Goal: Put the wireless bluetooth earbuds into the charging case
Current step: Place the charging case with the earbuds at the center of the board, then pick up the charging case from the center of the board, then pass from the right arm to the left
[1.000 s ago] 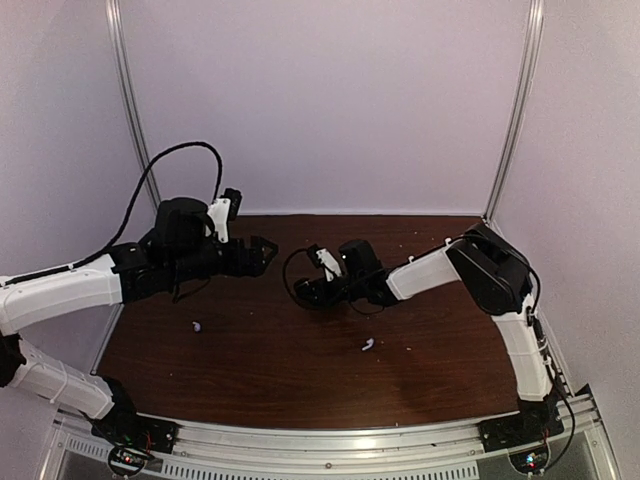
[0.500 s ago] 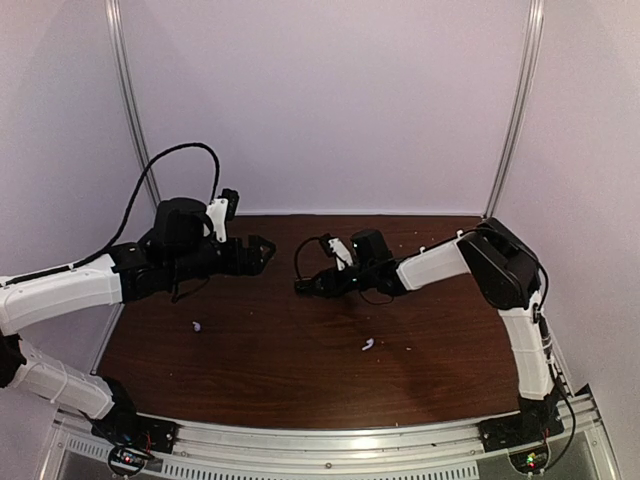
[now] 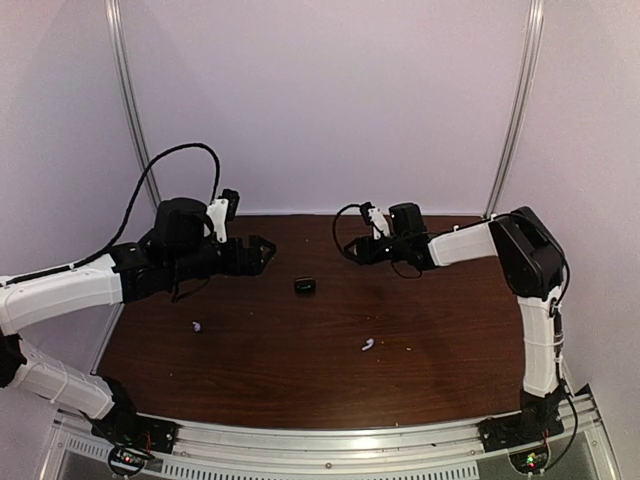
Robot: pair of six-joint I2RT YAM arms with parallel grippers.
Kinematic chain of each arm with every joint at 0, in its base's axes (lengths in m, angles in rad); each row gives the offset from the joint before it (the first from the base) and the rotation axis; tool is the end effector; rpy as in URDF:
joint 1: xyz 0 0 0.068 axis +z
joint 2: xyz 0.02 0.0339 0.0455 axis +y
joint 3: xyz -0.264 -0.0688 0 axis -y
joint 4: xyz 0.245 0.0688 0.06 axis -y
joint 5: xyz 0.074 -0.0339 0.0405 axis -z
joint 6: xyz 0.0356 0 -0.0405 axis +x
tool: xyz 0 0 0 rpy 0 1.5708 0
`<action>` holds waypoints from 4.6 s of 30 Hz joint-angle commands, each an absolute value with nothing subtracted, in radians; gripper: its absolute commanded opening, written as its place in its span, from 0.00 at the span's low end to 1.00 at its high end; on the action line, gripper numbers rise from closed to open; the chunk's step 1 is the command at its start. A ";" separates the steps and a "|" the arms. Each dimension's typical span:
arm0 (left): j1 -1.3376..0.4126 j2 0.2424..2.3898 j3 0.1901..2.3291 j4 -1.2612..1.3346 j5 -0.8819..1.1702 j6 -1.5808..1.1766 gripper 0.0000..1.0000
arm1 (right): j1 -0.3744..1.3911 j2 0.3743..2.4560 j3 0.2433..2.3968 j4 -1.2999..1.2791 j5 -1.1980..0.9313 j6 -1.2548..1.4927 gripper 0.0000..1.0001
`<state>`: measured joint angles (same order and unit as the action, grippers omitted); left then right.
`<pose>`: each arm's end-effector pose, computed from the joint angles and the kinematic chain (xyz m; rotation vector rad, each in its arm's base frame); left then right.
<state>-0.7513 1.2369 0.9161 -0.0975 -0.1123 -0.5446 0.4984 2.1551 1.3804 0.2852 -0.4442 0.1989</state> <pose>0.2109 -0.1915 0.2982 0.1376 2.0555 -0.7152 0.4111 0.2411 0.1553 -0.5972 2.0423 0.8799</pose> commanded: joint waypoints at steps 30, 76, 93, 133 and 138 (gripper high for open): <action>-0.741 1.244 0.929 -0.059 -0.101 -0.540 0.98 | 0.466 2.452 1.836 -0.162 -0.171 0.030 0.66; -0.611 1.257 0.861 0.073 0.279 -0.575 0.93 | 0.577 1.691 0.885 0.496 -0.498 -0.190 0.30; -0.707 1.389 0.891 0.200 0.722 -0.507 0.66 | 1.013 1.321 0.650 0.556 -0.008 -0.476 0.25; -0.865 1.569 0.937 0.502 0.691 -0.521 0.50 | 1.180 1.382 0.711 0.614 0.215 -0.546 0.24; -0.874 1.579 0.940 0.500 0.697 -0.523 0.44 | 1.181 1.395 0.719 0.618 0.235 -0.552 0.24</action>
